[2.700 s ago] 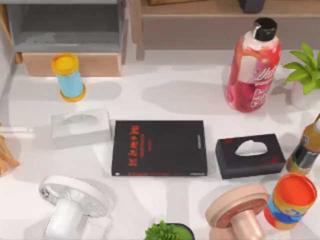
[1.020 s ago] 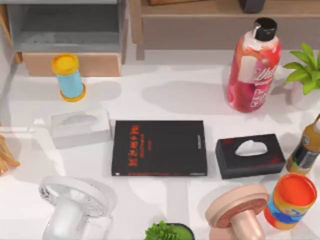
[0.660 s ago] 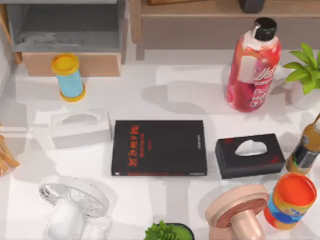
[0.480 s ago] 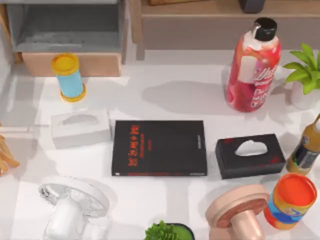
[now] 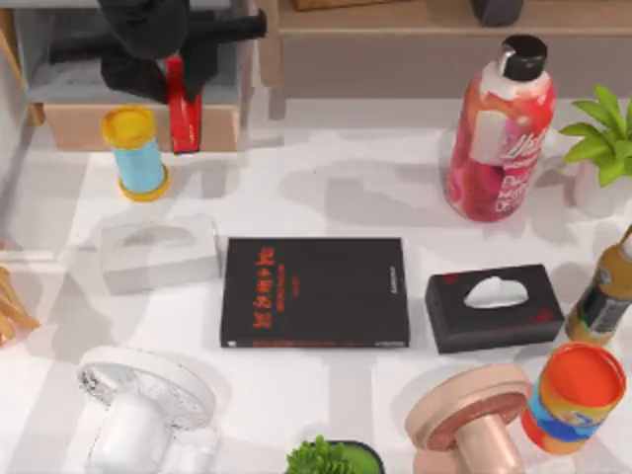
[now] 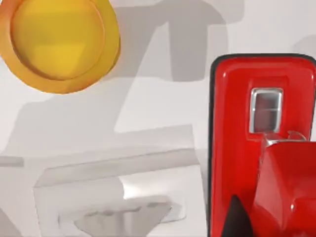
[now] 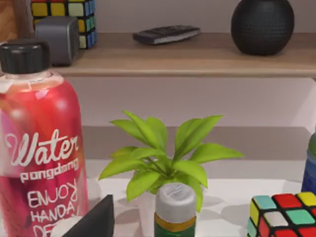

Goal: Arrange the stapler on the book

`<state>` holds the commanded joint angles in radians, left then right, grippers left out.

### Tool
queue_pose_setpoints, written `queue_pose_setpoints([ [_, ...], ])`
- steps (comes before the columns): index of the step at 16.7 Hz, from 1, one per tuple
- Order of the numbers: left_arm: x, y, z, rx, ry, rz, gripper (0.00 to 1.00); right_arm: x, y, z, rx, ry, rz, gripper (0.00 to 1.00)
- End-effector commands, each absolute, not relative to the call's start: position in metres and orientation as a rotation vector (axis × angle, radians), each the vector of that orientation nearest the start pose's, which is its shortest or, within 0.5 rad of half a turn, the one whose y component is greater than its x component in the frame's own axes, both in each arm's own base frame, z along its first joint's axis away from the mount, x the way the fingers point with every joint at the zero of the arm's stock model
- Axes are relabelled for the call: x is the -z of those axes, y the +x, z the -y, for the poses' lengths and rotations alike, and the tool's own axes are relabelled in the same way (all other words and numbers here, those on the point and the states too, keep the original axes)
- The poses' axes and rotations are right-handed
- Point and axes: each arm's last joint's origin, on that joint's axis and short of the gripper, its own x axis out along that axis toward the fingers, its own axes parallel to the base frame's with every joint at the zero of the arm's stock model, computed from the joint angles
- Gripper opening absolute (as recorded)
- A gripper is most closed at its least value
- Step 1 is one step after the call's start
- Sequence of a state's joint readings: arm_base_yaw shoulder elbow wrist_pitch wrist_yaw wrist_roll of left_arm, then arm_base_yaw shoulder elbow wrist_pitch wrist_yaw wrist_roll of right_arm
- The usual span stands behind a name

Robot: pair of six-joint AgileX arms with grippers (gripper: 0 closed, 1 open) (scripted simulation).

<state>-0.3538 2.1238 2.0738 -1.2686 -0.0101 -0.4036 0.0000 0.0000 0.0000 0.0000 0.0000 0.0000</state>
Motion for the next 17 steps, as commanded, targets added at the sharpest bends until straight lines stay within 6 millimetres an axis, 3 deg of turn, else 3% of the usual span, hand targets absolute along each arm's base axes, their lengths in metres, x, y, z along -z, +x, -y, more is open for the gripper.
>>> queue_pose_setpoints([
  [4,-0.229,0.375,0.224,0.007,-0.044,-1.417,0.00,-0.160,0.106,0.001,0.000,0.000,0.000,1.00],
  [8,-0.194,0.340,0.269,-0.002,0.026,-1.461,0.00,-0.160,0.106,0.001,0.000,0.000,0.000,1.00],
  [10,-0.188,0.332,0.277,-0.006,0.042,-1.467,0.00,-0.160,0.106,0.001,0.000,0.000,0.000,1.00],
  [17,-0.184,0.333,0.276,-0.005,0.040,-1.467,0.00,-0.160,0.106,0.001,0.000,0.000,0.000,1.00],
])
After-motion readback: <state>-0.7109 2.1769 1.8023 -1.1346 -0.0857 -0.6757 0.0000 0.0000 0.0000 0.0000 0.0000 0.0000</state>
